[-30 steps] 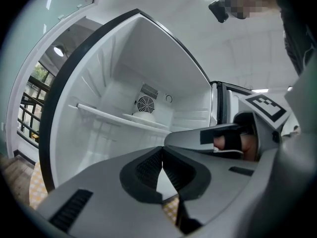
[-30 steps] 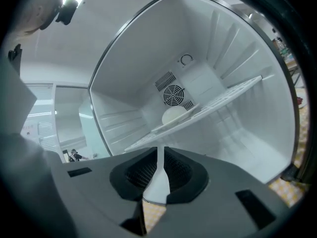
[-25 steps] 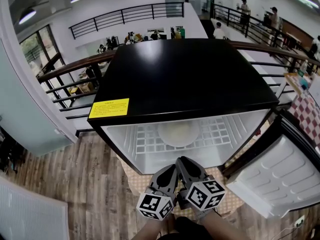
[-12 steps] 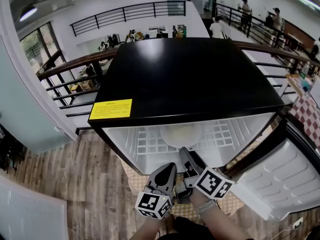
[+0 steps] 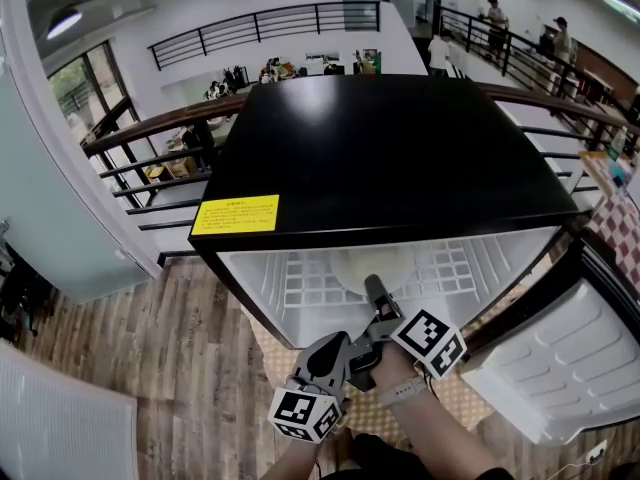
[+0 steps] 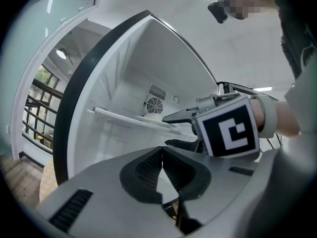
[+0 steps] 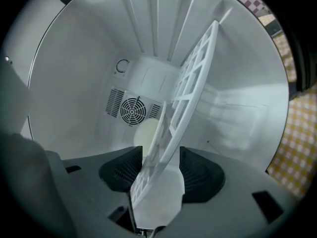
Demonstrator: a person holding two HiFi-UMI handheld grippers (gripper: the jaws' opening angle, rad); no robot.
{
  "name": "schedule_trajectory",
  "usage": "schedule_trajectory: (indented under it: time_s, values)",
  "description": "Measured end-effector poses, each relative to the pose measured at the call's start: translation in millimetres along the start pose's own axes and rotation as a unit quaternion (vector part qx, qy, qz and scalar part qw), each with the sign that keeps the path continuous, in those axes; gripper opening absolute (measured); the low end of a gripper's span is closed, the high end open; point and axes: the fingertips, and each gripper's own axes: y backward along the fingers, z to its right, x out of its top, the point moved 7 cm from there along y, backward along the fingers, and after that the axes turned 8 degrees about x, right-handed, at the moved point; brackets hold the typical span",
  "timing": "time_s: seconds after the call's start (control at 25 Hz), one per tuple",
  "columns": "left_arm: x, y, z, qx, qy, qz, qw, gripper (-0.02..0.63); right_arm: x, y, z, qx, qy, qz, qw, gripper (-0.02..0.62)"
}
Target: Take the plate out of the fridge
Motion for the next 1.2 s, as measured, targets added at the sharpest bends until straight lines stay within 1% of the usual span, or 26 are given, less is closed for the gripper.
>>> schedule_trajectory:
  time_s: [0.08, 0.2, 0.32, 0.56, 0.68, 0.96, 1.12, 1.16, 1.2]
  values:
    - [-3.3, 4.6, 0.3, 0.001, 0.001, -0.006, 1.0000, 0.008, -1.1, 0.1, 1.0, -0.012, -0.014, 0.002, 1.000, 0.215]
    - [-4.8, 7.3, -0.5, 0.004, 0.002, -0.006, 1.0000, 0.008, -0.2, 4.7, 0.5, -0.026, -0.015, 0.006, 1.000, 0.215]
    - [-2.3, 9.3, -3.6, 0.008, 0.000, -0.001, 1.0000, 0.008, -1.6, 10.9, -0.7, -0.031, -0.020, 0.004, 0.999, 0.213]
    - [-1.2, 10.2, -2.7, 0.008, 0.003, 0.004, 1.0000, 0.008, -8.8, 21.4, -3.0, -0.028, -0.020, -0.017, 0.999, 0.212]
    - [-3.7, 11.0, -0.3, 0.006, 0.003, 0.002, 1.0000, 0.008, -10.2, 26.1, -4.4, -0.029, -0.026, -0.021, 0.999, 0.196]
    - [-4.5, 13.9, 1.0, 0.006, 0.003, 0.001, 1.0000, 0.008, -7.9, 39.4, -5.3, -0.014, -0.066, -0.033, 0.997, 0.158]
    - [-5.5, 16.3, -0.6, 0.010, 0.006, -0.001, 0.9999, 0.008, -9.1, 45.0, -5.0, -0.007, -0.092, -0.043, 0.995, 0.152]
    - [-5.7, 16.9, -0.4, 0.010, 0.007, -0.001, 0.9999, 0.008, -8.8, 45.0, -5.2, -0.002, -0.097, -0.045, 0.994, 0.141]
    - [-5.8, 17.4, 0.0, 0.010, 0.007, -0.001, 0.9999, 0.008, -8.3, 44.5, -5.7, 0.004, -0.102, -0.046, 0.994, 0.116]
